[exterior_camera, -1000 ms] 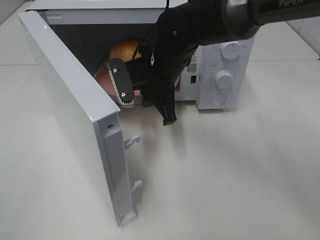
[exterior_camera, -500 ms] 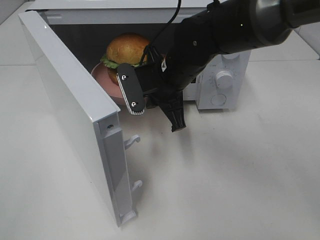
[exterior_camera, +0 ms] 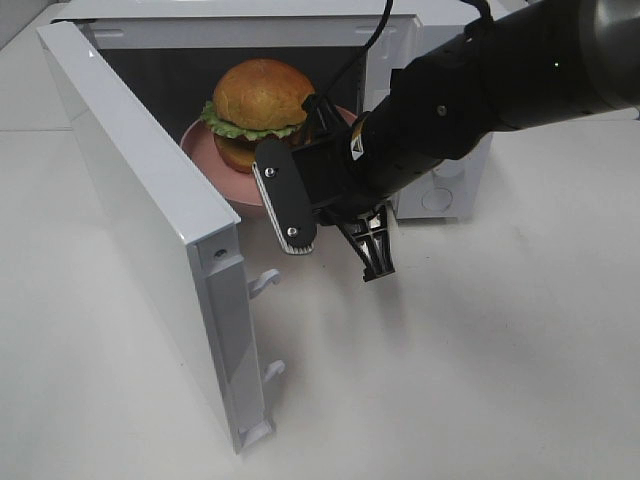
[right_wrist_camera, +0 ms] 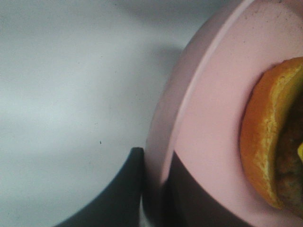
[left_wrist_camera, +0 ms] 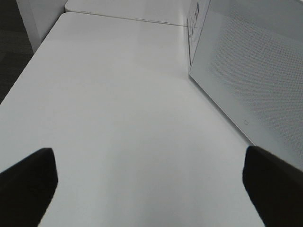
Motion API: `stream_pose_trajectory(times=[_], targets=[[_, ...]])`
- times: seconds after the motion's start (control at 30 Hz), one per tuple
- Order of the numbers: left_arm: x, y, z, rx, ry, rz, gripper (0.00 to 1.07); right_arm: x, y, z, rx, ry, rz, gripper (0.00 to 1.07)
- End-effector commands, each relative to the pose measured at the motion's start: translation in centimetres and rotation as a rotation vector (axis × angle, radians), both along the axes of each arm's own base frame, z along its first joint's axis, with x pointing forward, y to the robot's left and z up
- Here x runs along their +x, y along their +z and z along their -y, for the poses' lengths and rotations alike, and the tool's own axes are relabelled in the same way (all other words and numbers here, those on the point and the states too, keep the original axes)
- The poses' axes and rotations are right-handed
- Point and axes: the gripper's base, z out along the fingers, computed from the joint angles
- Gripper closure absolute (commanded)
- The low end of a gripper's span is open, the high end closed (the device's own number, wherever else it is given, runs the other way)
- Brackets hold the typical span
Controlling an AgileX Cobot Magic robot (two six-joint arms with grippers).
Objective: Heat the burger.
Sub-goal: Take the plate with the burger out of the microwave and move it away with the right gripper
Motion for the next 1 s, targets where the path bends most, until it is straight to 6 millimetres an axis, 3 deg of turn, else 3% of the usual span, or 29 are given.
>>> stream_pose_trajectory(times=[0.03,0.47,1.0], targets=[[0.0,0.0,0.0,0.002,0.006,0.014,0.06,0.2,1.4,0.4,0.064,-0.01,0.068,1.07],[0.0,0.0,0.0,0.002,0.006,0.014,0.06,-2.4,1.0,2.2,0.102,0.001,0.092,1.07],[0.0,0.0,0.0,0.002,0.006,0.014,0.06,-5.1,2.6,4.3,0.132,-0.003,0.117,1.07]])
